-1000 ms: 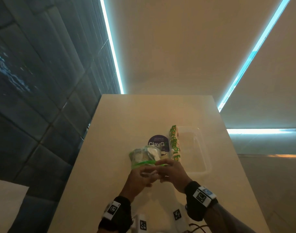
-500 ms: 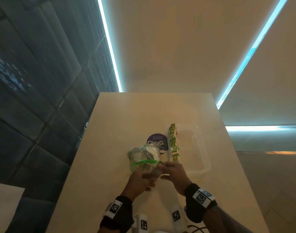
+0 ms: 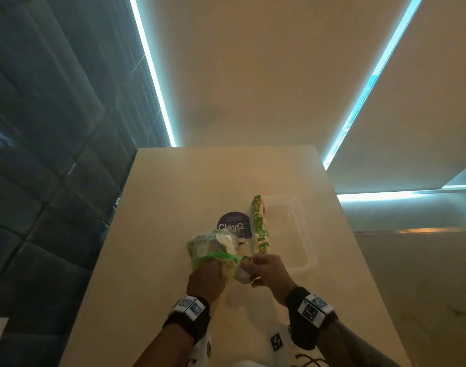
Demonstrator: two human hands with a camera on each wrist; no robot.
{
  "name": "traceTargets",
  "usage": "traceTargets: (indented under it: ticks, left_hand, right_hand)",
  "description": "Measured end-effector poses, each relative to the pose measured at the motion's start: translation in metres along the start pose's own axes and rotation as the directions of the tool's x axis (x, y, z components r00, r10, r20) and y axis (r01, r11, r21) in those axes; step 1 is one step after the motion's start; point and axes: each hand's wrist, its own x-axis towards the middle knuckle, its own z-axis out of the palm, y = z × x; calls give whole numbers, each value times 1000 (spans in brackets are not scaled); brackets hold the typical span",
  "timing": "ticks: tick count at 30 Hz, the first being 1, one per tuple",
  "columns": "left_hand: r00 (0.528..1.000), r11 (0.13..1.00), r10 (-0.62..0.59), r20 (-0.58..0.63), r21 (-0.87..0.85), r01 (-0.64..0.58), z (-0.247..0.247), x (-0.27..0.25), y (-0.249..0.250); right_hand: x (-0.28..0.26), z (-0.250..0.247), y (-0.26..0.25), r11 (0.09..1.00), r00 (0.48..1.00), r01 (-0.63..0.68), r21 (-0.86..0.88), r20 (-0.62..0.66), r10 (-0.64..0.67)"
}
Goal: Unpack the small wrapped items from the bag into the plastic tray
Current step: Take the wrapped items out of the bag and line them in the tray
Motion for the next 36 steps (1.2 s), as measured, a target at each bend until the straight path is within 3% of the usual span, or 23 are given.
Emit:
traceTargets:
  ticks: [9, 15, 18, 22, 28, 32, 36]
  left_hand:
    - [999, 999, -34, -29, 29, 35, -4, -3, 1]
    - [996, 952, -72, -54, -303, 52, -12, -12, 1]
    - [994, 839, -104, 39, -533, 109, -20, -19, 1]
    - [976, 595, -114, 188, -774, 219, -30, -25, -5]
    - [974, 273, -65, 216, -935, 226, -44, -36, -6]
    - [979, 173, -36, 202, -963, 205, -47, -41, -4]
    - [979, 193, 17, 205, -961, 198, -53, -43, -3]
  right_hand:
    - [-4, -6, -2, 1000, 999, -25, -12, 21, 25]
    - [-4, 2, -3, 999, 999, -26, -43, 40, 27]
    - [-3, 6, -3, 999, 999, -27, -30, 29, 28]
    - [-3, 9, -3, 999, 998, -29, 17, 55, 28]
    - [-7, 13, -6, 975, 990, -82, 207, 133, 55]
    - [-8, 19, -11, 970, 990, -53, 236, 137, 21]
    - [-8, 18, -17, 990, 990, 36, 135, 127, -53]
